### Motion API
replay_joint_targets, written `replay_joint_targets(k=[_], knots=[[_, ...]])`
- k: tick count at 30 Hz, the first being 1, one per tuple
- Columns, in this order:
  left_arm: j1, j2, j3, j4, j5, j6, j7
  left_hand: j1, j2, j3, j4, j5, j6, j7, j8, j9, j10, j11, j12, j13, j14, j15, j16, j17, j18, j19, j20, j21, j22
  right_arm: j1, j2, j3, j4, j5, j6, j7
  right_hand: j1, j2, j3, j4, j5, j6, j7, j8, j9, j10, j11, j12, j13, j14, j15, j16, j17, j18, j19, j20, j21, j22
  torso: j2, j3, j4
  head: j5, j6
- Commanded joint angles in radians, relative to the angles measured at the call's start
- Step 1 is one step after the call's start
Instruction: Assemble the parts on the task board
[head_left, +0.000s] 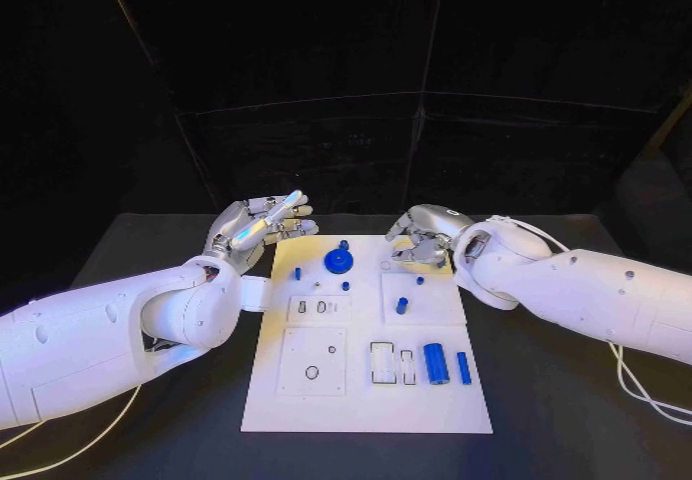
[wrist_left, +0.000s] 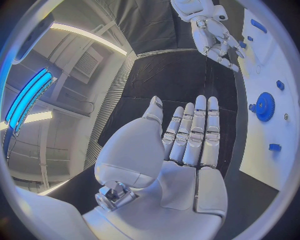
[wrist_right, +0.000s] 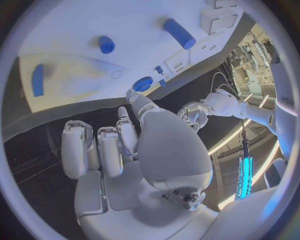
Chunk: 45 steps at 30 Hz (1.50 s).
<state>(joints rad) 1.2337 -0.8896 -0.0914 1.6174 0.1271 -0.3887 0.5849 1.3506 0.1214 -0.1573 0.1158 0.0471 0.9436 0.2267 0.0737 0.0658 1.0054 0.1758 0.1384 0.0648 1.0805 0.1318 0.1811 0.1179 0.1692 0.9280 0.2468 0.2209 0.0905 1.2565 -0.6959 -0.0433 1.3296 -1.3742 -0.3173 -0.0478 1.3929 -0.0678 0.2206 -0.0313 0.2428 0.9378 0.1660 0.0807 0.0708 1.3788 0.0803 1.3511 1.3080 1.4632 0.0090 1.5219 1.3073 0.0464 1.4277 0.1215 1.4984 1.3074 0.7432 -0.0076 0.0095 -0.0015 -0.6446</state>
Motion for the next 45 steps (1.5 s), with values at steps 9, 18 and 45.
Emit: replay_joint_targets(k=[9, 18, 45], knots=[[0.002, 0.01, 0.001, -0.022, -0.024, 0.04, 0.006, 0.002, 0.008, 0.0, -0.014, 0.005, 0.033, -0.01, 0.004, 0.002, 0.04, -0.01, 0.01, 0.003, 0.023, -0.007, -0.007, 0.007, 0.015, 0.019, -0.008, -0.007, -0.004, 0.003, -0.105, 0.0, -0.047, 0.17, 0.025, 0.169, -0.023, -0.025, -0.016, -0.011, 0.022, -0.011, 0.002, -0.01, -0.005, -0.003, 0.0, -0.009, 0.0, 0.078, -0.001, -0.005, 0.129, 0.0, -0.009, -0.002, -0.007, 0.065, 0.001, 0.0036, -0.0061, -0.017, 0.005], [0.001, 0.02, 0.001, -0.036, -0.025, 0.043, 0.007, 0.002, 0.009, 0.0, -0.014, 0.005, 0.034, -0.01, 0.004, 0.001, 0.041, -0.011, 0.01, 0.003, 0.023, -0.007, -0.007, 0.007, 0.015, 0.019, -0.008, -0.007, -0.004, -0.001, -0.1, -0.001, -0.101, 0.172, 0.06, 0.188, -0.039, -0.033, -0.034, -0.009, 0.026, -0.032, 0.005, -0.016, -0.005, -0.01, 0.003, -0.017, -0.008, 0.077, 0.001, -0.007, 0.125, 0.002, -0.015, 0.0, -0.011, 0.057, 0.001, 0.0035, -0.0051, -0.02, 0.0], [0.001, 0.029, 0.0, -0.056, -0.025, 0.04, 0.006, 0.003, 0.008, -0.001, -0.015, 0.005, 0.034, -0.01, 0.003, 0.001, 0.041, -0.01, 0.008, 0.002, 0.023, -0.007, -0.008, 0.007, 0.015, 0.02, -0.008, -0.008, -0.005, -0.039, -0.104, -0.001, -0.137, 0.172, 0.104, 0.184, -0.069, -0.028, -0.066, 0.005, 0.032, -0.038, 0.01, -0.01, -0.002, -0.011, 0.008, -0.017, -0.007, 0.077, 0.005, -0.007, 0.126, 0.003, -0.018, 0.004, -0.014, 0.052, -0.001, 0.0014, -0.0038, -0.027, -0.008]])
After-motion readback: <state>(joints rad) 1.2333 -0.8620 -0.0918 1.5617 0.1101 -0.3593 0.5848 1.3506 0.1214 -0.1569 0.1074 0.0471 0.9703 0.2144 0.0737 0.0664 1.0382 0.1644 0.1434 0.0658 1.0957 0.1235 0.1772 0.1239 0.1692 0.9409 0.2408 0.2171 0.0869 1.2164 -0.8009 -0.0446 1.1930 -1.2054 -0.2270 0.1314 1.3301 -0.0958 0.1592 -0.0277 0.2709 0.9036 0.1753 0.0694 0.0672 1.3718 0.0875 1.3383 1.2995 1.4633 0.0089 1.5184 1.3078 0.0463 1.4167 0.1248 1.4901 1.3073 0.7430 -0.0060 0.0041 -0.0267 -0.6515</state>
